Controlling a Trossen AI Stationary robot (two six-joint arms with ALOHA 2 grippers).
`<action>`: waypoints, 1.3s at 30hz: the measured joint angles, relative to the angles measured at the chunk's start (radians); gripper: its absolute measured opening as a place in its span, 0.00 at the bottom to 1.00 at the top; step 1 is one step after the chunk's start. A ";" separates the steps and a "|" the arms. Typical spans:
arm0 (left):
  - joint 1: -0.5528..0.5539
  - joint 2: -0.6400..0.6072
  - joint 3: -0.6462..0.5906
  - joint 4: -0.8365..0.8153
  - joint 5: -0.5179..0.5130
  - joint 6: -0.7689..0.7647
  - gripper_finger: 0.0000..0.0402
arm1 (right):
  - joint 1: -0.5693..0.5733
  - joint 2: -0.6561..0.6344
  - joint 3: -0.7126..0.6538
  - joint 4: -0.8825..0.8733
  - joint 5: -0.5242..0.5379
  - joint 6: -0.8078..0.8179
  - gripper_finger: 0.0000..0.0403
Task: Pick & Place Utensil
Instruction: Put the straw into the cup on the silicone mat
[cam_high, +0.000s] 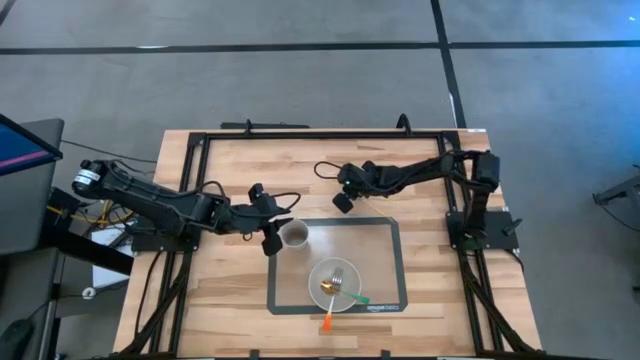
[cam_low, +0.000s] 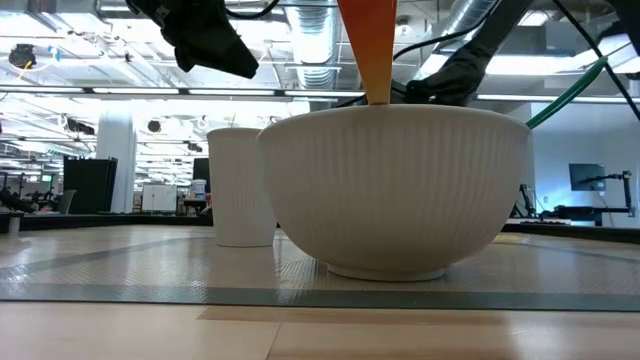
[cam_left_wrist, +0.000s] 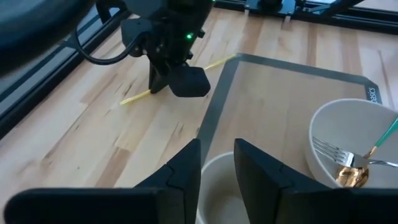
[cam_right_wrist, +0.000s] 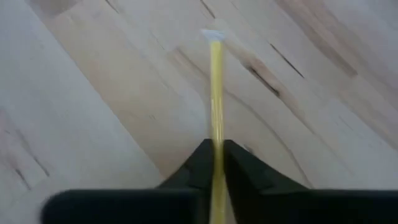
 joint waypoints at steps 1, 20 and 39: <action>0.000 0.000 0.000 0.000 0.000 0.000 0.24 | 0.000 0.000 0.004 -0.001 -0.002 -0.002 0.03; 0.000 -0.003 0.000 0.000 0.000 -0.005 0.24 | 0.366 -0.430 0.004 0.270 0.211 -0.225 0.01; -0.089 -0.199 -0.018 -0.027 -0.013 0.036 0.24 | 0.523 -0.017 0.009 1.551 0.123 -0.704 0.00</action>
